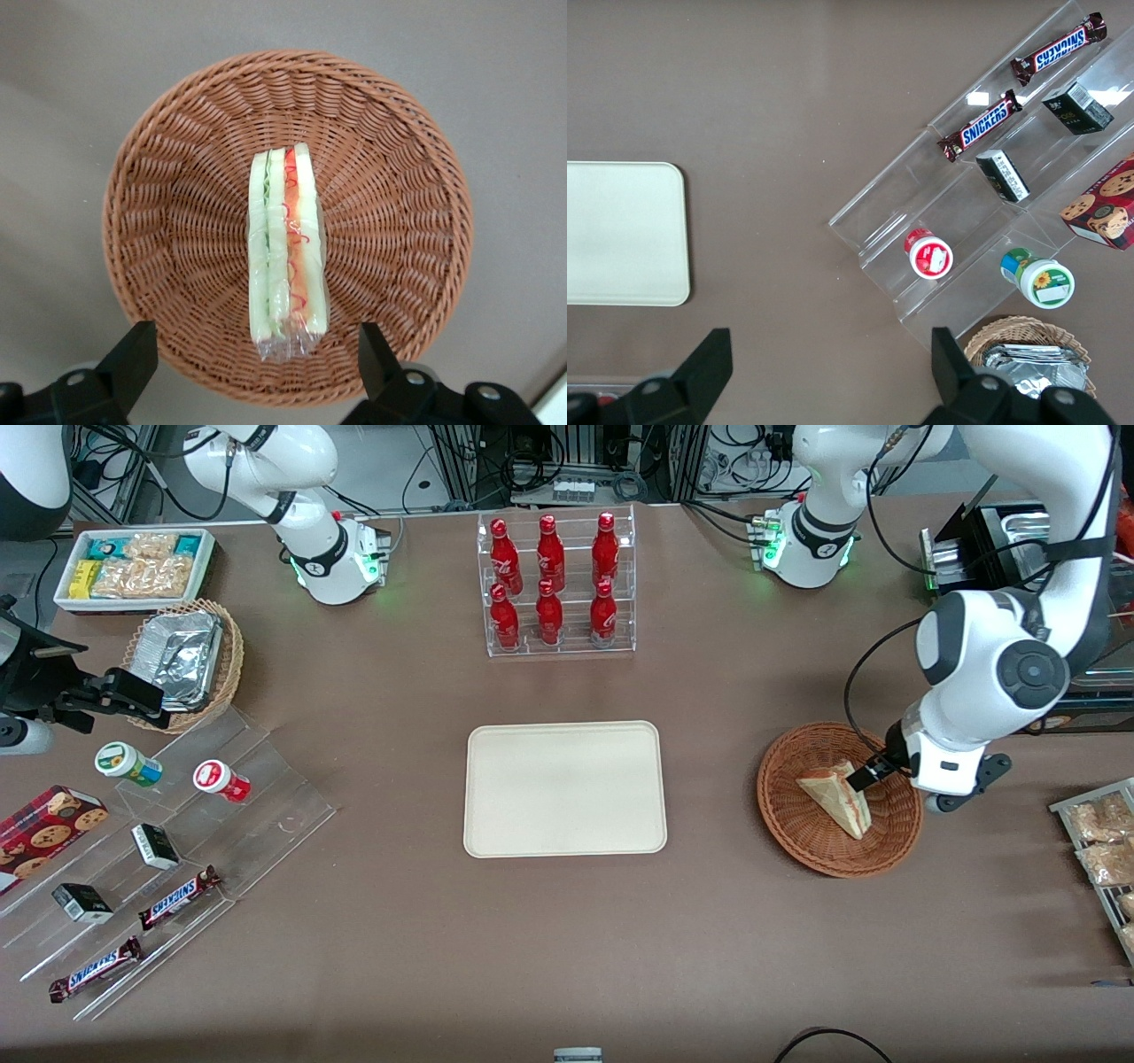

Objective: Place sandwich from basket to tray
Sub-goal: 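Close the left gripper on the wrapped sandwich's crust edge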

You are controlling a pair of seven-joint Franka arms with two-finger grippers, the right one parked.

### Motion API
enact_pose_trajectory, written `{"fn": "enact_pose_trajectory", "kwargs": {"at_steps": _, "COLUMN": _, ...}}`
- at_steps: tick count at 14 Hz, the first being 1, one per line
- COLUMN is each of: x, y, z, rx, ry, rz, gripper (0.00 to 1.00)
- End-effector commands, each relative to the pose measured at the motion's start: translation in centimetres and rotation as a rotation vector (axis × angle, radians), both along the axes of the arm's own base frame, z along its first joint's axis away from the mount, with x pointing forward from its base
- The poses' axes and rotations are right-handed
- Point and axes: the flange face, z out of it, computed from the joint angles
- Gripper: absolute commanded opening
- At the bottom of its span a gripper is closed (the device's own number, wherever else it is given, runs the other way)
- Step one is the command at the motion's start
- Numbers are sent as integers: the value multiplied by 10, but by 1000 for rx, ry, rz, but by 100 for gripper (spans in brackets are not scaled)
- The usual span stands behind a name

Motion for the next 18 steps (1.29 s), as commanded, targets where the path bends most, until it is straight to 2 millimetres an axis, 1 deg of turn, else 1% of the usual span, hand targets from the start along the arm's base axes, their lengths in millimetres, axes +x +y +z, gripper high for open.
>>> {"fn": "enact_pose_trajectory", "kwargs": {"at_steps": 1, "x": -15, "y": 1, "z": -13, "rx": 3, "ry": -31, "rz": 31, "gripper": 100}}
{"fn": "enact_pose_trajectory", "kwargs": {"at_steps": 5, "x": -11, "y": -1, "z": -36, "rx": -6, "ry": -44, "rz": 61, "gripper": 100}}
{"fn": "enact_pose_trajectory", "kwargs": {"at_steps": 8, "x": -9, "y": -4, "z": -58, "rx": -15, "ry": -54, "rz": 71, "gripper": 100}}
{"fn": "enact_pose_trajectory", "kwargs": {"at_steps": 10, "x": -8, "y": -5, "z": -67, "rx": -19, "ry": -57, "rz": 73, "gripper": 100}}
{"fn": "enact_pose_trajectory", "kwargs": {"at_steps": 11, "x": -7, "y": -5, "z": -69, "rx": -20, "ry": -63, "rz": 73, "gripper": 98}}
{"fn": "enact_pose_trajectory", "kwargs": {"at_steps": 12, "x": -6, "y": -6, "z": -70, "rx": -21, "ry": -65, "rz": 75, "gripper": 83}}
{"fn": "enact_pose_trajectory", "kwargs": {"at_steps": 13, "x": -5, "y": -6, "z": -72, "rx": -23, "ry": -63, "rz": 85, "gripper": 50}}
{"fn": "enact_pose_trajectory", "kwargs": {"at_steps": 14, "x": -4, "y": -6, "z": -73, "rx": -23, "ry": -63, "rz": 92, "gripper": 24}}
{"fn": "enact_pose_trajectory", "kwargs": {"at_steps": 15, "x": -3, "y": -8, "z": -71, "rx": -24, "ry": -66, "rz": 87, "gripper": 0}}
{"fn": "enact_pose_trajectory", "kwargs": {"at_steps": 17, "x": -3, "y": -8, "z": -69, "rx": -23, "ry": -68, "rz": 84, "gripper": 0}}
{"fn": "enact_pose_trajectory", "kwargs": {"at_steps": 18, "x": -2, "y": -9, "z": -64, "rx": -23, "ry": -72, "rz": 81, "gripper": 0}}
